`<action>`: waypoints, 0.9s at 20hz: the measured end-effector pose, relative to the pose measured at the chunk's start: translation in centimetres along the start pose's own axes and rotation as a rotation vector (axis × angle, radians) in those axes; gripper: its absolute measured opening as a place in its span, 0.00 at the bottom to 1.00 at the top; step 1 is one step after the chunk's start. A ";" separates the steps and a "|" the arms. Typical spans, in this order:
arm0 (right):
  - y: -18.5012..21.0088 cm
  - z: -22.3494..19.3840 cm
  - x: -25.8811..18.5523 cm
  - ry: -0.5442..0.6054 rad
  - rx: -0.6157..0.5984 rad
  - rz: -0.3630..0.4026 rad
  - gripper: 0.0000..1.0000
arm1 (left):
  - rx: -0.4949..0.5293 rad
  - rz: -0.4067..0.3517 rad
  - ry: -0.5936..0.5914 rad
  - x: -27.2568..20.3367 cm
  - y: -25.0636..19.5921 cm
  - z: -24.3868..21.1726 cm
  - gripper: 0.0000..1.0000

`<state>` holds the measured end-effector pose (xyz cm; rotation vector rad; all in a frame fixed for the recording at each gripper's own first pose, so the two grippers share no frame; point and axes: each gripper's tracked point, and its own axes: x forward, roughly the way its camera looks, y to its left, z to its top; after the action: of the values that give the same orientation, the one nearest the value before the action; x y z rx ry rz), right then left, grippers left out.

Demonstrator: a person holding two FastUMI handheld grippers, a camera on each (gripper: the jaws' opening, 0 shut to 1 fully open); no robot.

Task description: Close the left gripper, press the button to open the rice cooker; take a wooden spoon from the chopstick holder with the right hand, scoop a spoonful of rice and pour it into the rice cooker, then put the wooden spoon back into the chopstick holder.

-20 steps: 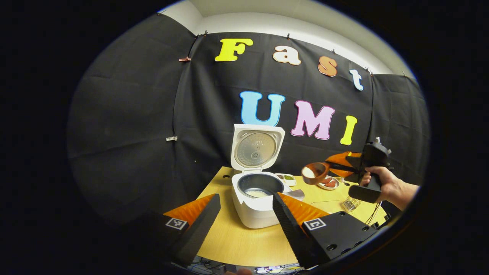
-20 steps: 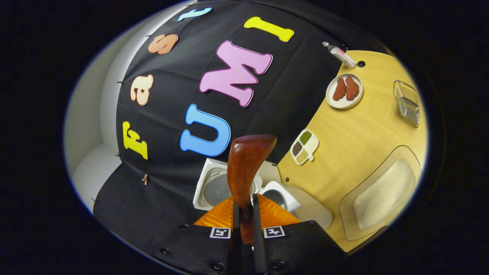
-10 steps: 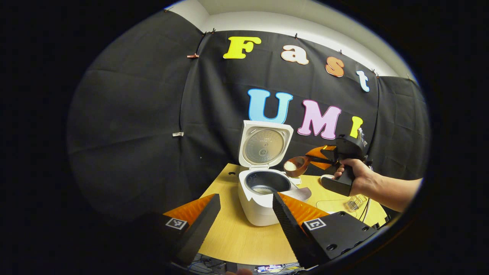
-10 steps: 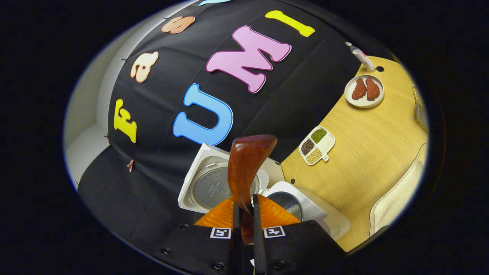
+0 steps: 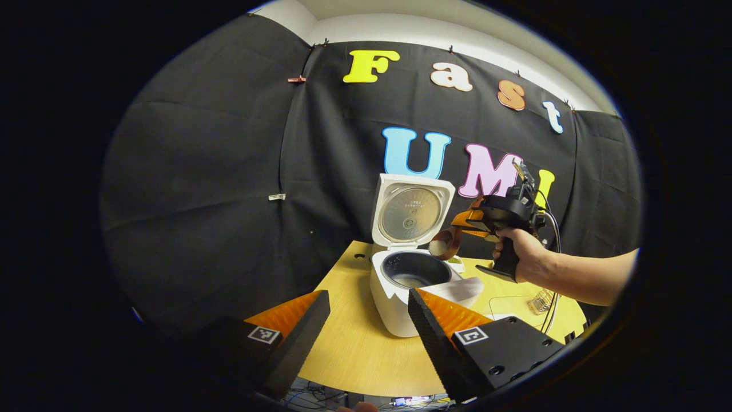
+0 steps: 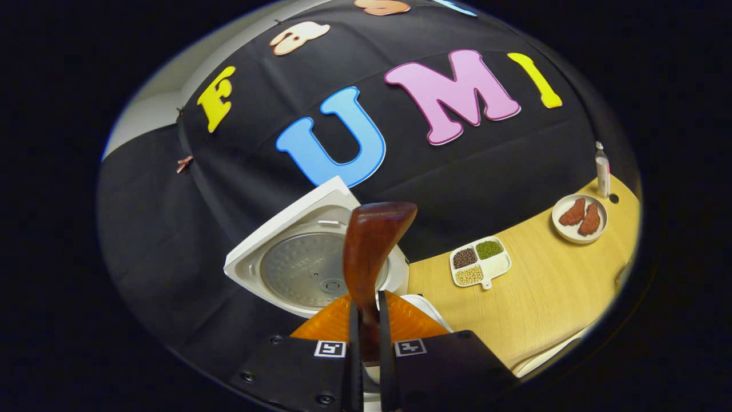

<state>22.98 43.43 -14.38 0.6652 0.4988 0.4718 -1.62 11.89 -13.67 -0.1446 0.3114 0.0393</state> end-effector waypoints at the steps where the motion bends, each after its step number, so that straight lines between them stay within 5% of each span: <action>1: 0.3 -0.2 0.4 0.006 -0.039 0.004 0.16 | -0.004 0.002 0.001 0.0 0.2 0.0 0.95; 18: 5.9 -3.1 -0.1 0.013 -0.791 0.162 0.16 | -0.017 0.020 0.011 -0.5 0.9 -0.5 0.95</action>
<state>19.64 48.88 -12.49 -0.0611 0.2343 0.7665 -2.26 12.66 -14.07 -0.1589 0.3234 0.0611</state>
